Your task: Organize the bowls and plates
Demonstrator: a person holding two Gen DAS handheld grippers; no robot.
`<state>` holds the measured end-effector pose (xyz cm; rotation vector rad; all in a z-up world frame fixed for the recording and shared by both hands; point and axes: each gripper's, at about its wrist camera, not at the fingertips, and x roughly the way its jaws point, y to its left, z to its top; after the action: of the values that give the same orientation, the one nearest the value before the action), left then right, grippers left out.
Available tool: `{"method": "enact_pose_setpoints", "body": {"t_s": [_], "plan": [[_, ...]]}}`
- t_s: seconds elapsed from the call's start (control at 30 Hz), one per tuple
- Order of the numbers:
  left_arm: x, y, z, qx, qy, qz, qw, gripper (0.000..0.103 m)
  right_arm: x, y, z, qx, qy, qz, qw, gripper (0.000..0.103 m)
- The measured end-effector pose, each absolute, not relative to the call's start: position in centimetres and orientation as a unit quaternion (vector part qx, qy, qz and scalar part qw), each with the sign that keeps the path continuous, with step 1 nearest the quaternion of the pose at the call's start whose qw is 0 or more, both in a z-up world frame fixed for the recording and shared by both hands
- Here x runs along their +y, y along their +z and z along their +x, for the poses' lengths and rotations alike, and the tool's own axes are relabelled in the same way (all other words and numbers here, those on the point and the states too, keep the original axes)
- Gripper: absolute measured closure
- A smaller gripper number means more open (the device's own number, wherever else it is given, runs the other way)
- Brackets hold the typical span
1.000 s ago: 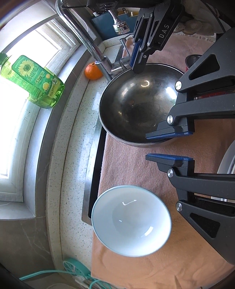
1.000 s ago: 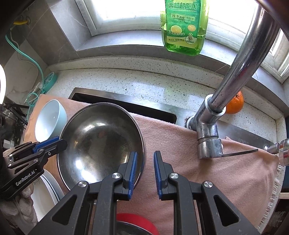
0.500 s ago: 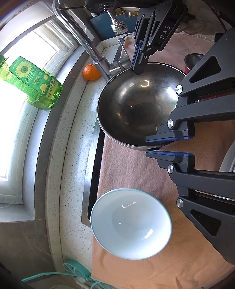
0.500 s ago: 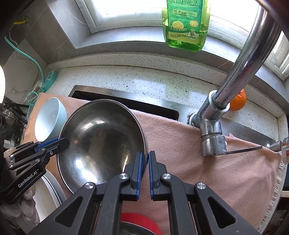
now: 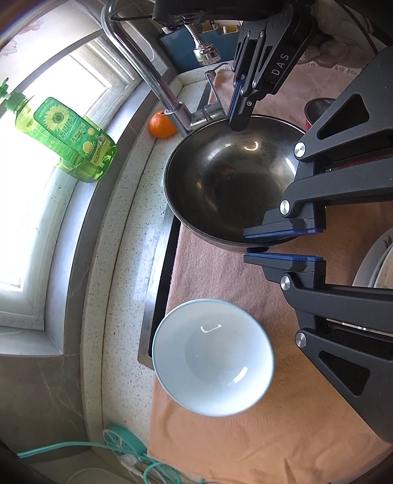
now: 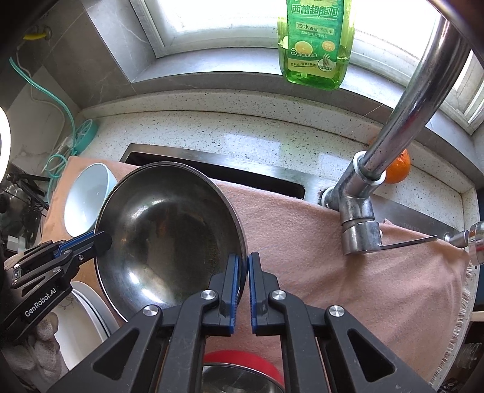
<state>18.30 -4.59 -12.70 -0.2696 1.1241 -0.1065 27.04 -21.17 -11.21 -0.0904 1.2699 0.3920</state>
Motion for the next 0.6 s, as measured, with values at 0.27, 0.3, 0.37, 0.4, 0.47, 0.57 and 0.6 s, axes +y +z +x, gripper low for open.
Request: {"method": "enact_pose_setpoints", "body": {"t_s": [0.27, 0.3, 0.37, 0.4, 0.47, 0.57, 0.6], "plan": [[-3.5, -11.7, 17.2, 0.521, -0.053, -0.134, 0.842, 0.095, -20.4, -9.9, 26.0, 0.583, 0.182, -0.037, 0.791, 0.097], [-3.3, -11.6, 17.0, 0.519, -0.053, -0.134, 0.843, 0.095, -20.3, -9.6, 25.9, 0.582, 0.182, -0.036, 0.792, 0.097], [-3.0, -11.2, 16.6, 0.516, -0.053, -0.133, 0.844, 0.095, -20.0, -9.2, 25.5, 0.578, 0.182, -0.037, 0.794, 0.097], [-2.8, -11.1, 16.5, 0.515, -0.053, -0.135, 0.845, 0.095, -19.8, -8.9, 25.3, 0.577, 0.182, -0.037, 0.795, 0.097], [-2.4, -10.7, 16.1, 0.513, -0.053, -0.137, 0.846, 0.095, -19.4, -8.5, 25.0, 0.574, 0.183, -0.037, 0.797, 0.097], [-1.7, -10.1, 15.5, 0.508, -0.053, -0.139, 0.849, 0.095, -18.8, -7.8, 24.4, 0.571, 0.185, -0.037, 0.799, 0.097], [-1.5, -9.9, 15.3, 0.506, -0.053, -0.14, 0.85, 0.095, -18.6, -7.6, 24.2, 0.57, 0.186, -0.037, 0.799, 0.097]]}}
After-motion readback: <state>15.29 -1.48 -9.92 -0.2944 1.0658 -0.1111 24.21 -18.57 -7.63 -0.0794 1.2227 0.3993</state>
